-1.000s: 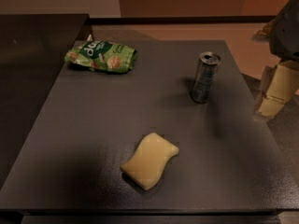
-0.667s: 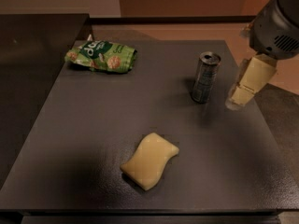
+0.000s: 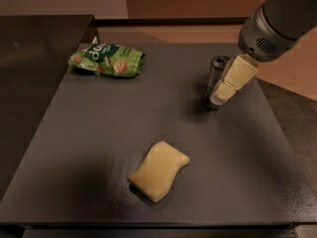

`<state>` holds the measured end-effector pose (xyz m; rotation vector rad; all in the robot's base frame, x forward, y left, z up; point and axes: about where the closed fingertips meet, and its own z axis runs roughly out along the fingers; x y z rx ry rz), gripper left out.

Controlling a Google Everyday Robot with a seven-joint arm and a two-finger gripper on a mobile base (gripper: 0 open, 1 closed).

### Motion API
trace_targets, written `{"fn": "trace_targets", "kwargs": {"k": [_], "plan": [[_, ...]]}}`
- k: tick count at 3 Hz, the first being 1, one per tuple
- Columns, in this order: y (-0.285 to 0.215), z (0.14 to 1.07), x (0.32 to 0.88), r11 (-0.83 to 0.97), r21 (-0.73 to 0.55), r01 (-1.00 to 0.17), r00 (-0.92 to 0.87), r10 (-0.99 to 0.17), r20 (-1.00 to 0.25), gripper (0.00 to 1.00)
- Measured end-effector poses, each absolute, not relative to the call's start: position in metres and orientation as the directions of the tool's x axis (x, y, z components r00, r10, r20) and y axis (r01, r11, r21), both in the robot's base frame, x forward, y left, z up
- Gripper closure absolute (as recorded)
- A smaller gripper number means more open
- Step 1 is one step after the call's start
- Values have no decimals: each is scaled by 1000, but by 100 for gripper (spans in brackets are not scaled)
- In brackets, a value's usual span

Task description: Move redbull can near green rice chip bag

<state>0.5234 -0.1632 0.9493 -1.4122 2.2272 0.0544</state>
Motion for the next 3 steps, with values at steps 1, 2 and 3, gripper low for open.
{"fn": "trace_targets", "kwargs": {"k": [1,2,3], "plan": [[-159,937,535,490,-196,-850,-369,-817,-443,0],[-161,926,539,509,-162,-845,-396,-801,-449,0],[-161,918,542,519,-134,-844,-413,-790,-453,17]]}}
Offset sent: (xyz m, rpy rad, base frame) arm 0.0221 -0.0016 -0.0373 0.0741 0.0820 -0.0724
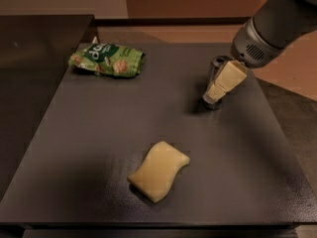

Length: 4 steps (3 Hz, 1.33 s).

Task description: Move redbull can near green rice chip bag

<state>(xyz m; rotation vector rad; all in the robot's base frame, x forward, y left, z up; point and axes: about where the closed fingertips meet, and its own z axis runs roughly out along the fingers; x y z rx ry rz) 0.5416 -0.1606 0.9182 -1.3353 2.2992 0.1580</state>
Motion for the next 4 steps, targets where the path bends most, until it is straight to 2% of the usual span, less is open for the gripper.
{"fn": "trace_targets", "kwargs": {"k": [3,4], "plan": [[-155,919,547,527,-74,-847,-432,-761,-484,85],[-143,930,557,514,-61,-855,-419,-757,-502,100]]}}
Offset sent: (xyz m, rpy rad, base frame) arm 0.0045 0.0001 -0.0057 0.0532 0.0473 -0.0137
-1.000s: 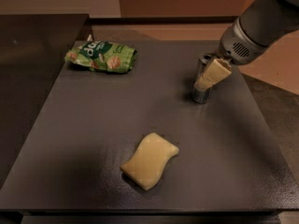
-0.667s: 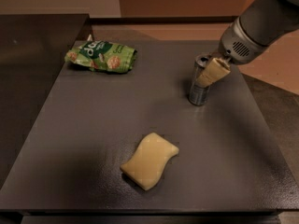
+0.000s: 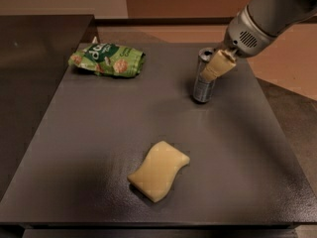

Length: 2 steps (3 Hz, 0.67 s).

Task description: Move redbull can near green rice chip bag

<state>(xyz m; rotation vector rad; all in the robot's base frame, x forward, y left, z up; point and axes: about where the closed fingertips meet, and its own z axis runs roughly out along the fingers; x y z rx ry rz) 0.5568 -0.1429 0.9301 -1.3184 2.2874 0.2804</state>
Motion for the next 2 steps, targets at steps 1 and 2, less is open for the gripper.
{"fn": "trace_targets", "kwargs": {"k": [1,2], "plan": [[-123,946,574,503,-47,-863,-405,-746,-529,100],[-111,954,584,496,-40,-868,-397,-739,-544,100]]}}
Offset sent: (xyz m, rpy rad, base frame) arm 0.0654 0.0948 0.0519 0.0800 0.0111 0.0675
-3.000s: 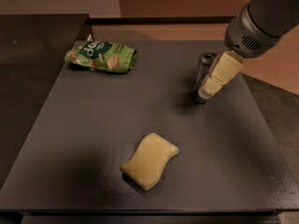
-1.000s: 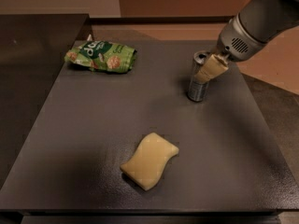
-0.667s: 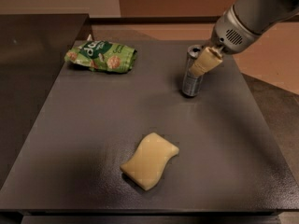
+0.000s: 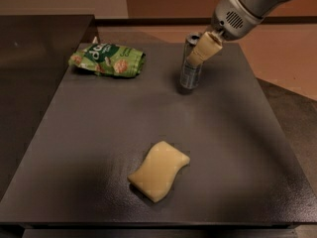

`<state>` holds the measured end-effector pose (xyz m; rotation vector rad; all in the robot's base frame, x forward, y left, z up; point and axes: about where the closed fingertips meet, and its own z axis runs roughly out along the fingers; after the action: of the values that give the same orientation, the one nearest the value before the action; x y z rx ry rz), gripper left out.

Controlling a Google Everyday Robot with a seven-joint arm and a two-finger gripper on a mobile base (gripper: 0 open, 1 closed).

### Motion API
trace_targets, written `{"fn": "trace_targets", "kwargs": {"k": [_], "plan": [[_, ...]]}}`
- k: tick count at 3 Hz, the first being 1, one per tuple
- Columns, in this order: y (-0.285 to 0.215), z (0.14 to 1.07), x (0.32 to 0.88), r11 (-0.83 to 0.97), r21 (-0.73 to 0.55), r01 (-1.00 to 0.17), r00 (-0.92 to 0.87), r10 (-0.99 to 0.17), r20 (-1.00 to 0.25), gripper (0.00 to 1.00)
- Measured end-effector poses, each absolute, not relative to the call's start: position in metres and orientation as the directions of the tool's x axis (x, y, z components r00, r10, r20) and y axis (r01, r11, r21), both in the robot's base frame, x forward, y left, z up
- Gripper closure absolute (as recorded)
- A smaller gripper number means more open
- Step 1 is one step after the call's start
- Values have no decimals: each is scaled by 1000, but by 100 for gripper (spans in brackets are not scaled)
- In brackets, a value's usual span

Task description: Move redbull can near green rice chip bag

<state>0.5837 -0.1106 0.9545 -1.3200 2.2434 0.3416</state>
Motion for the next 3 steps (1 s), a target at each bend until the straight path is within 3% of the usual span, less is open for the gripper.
{"fn": "trace_targets", "kwargs": {"k": [3], "plan": [[-49,971,621,462,-18,-887,-378,-747,-546,100]]}}
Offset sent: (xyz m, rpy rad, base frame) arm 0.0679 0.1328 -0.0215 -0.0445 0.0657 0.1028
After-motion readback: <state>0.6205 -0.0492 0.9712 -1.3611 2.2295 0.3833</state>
